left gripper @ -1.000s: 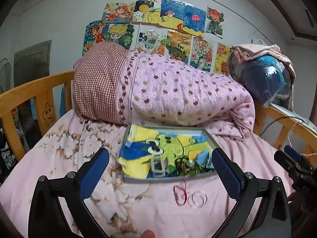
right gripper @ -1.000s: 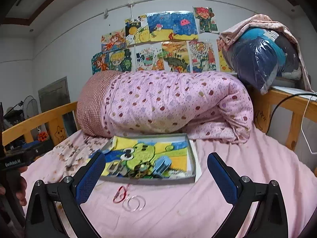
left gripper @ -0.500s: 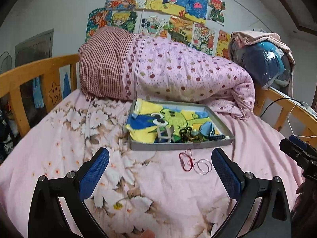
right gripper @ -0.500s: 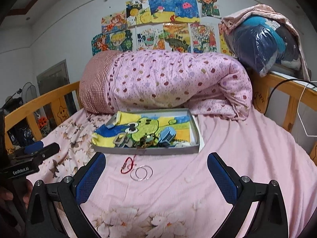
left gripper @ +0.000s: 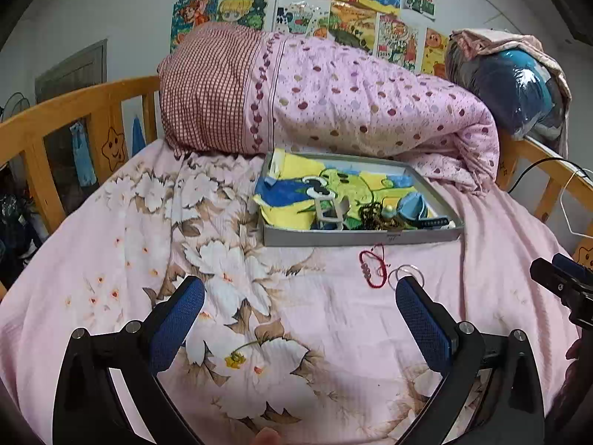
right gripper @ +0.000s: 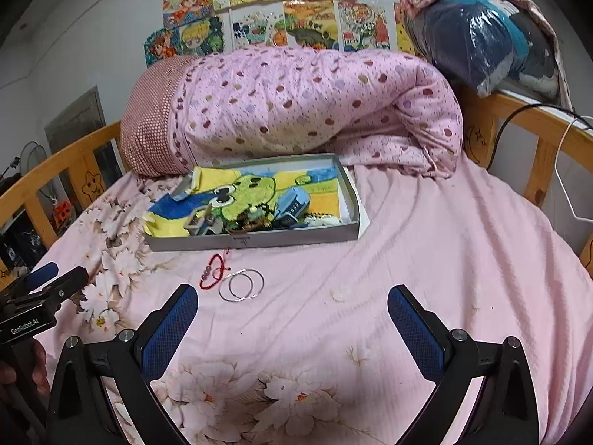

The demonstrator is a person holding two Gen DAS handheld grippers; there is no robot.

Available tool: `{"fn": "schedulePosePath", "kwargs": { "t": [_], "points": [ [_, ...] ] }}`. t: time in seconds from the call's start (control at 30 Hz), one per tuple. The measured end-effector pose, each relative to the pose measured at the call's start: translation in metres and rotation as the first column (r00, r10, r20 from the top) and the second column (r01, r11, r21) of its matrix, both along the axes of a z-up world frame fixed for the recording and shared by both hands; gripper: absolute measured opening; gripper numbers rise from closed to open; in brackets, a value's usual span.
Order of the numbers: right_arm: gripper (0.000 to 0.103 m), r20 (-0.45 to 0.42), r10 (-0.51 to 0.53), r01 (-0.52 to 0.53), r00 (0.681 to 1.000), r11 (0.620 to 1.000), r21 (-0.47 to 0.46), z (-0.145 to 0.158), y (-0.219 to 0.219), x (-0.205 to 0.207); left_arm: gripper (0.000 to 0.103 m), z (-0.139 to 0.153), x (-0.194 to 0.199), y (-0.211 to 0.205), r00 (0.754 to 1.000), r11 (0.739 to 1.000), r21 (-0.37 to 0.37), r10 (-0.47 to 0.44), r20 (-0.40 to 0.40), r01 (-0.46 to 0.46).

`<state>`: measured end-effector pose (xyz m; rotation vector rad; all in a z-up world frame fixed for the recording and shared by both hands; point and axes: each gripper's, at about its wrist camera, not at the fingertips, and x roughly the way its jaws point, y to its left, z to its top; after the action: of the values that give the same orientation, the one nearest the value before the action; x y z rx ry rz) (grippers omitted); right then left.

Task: Organize jewelry
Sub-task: 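Lift both tools away from the tray back over the remaining jewelry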

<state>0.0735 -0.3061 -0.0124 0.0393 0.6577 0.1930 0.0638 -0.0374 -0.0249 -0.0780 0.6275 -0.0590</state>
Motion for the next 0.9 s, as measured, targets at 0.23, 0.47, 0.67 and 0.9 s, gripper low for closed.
{"fn": "schedulePosePath", "kwargs": {
  "t": [0.23, 0.47, 0.67, 0.9],
  "points": [
    [0.103, -0.048, -0.01, 0.011, 0.999, 1.0, 0.013, -0.009, -0.006, 0.01, 0.101, -0.01, 0.008, -0.003, 0.999, 1.0, 0.001, -0.011, -0.049, 0.012],
    [0.103, -0.109, -0.021, 0.022, 0.994, 1.0, 0.01, -0.016, -0.014, 0.019, 0.101, -0.021, 0.022, 0.001, 0.99, 0.997, -0.073, -0.027, -0.136, 0.017],
    [0.103, -0.138, -0.029, 0.028, 0.99, 1.0, -0.008, -0.024, -0.023, 0.032, 0.101, -0.028, 0.033, 0.001, 0.983, 0.995, -0.096, -0.024, -0.184, 0.006],
    [0.103, -0.186, 0.0, -0.003, 0.983, 1.0, -0.017, -0.035, -0.03, 0.053, 0.101, -0.031, 0.043, -0.011, 0.974, 0.994, -0.084, -0.084, -0.209, 0.068]
  ]
}}
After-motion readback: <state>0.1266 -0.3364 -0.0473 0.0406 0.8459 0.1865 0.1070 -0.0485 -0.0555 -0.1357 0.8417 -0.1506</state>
